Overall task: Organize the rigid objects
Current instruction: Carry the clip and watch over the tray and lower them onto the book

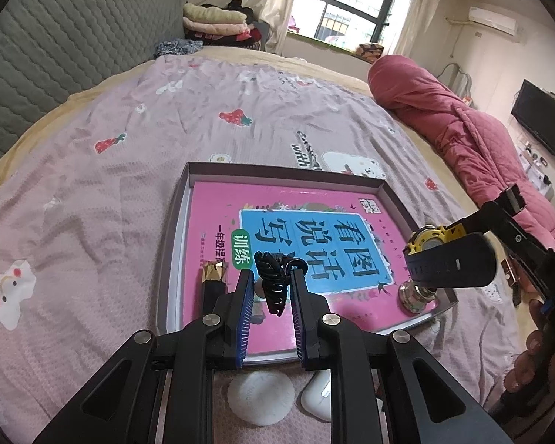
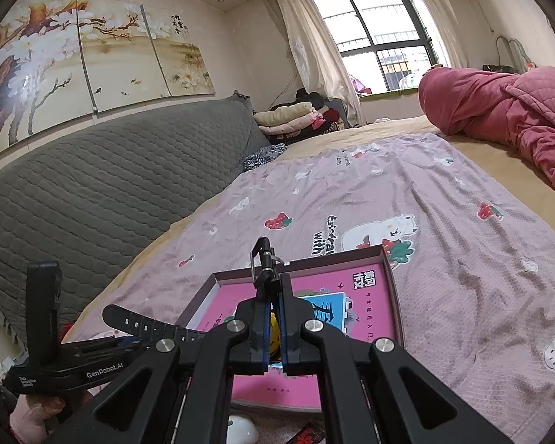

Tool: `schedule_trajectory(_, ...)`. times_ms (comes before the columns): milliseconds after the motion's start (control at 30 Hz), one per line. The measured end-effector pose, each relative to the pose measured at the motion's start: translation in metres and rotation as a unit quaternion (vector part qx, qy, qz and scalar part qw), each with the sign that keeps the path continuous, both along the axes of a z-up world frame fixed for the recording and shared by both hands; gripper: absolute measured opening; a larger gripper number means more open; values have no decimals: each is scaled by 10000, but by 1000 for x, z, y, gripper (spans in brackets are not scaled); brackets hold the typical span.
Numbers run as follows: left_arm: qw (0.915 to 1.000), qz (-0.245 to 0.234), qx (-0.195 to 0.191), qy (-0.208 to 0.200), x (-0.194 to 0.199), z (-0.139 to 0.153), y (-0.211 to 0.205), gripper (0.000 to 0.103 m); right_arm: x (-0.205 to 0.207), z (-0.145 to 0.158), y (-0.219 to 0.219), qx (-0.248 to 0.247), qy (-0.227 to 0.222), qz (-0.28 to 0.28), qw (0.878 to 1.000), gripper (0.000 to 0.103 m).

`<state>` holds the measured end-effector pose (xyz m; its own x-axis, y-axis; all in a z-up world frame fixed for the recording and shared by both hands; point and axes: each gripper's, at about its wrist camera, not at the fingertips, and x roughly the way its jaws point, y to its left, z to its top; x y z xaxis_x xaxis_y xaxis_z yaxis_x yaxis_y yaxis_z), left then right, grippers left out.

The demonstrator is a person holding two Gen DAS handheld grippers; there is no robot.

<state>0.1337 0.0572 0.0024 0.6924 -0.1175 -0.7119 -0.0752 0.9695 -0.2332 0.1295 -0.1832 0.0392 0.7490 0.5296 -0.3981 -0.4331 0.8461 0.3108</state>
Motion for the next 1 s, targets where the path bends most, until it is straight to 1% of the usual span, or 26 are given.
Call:
schedule_trajectory(333, 9998, -21, 45, 183, 8, -18, -5, 20, 0, -7, 0, -21, 80, 54, 10000, 4)
schedule_trajectory(633, 9997, -19, 66, 238, 11, -27, -6, 20, 0, -10, 4, -49, 119, 109, 9999, 4)
schedule_trajectory(1000, 9995, -24, 140, 289, 12, -35, -6, 20, 1, -22, 15, -82, 299, 322, 9990, 4)
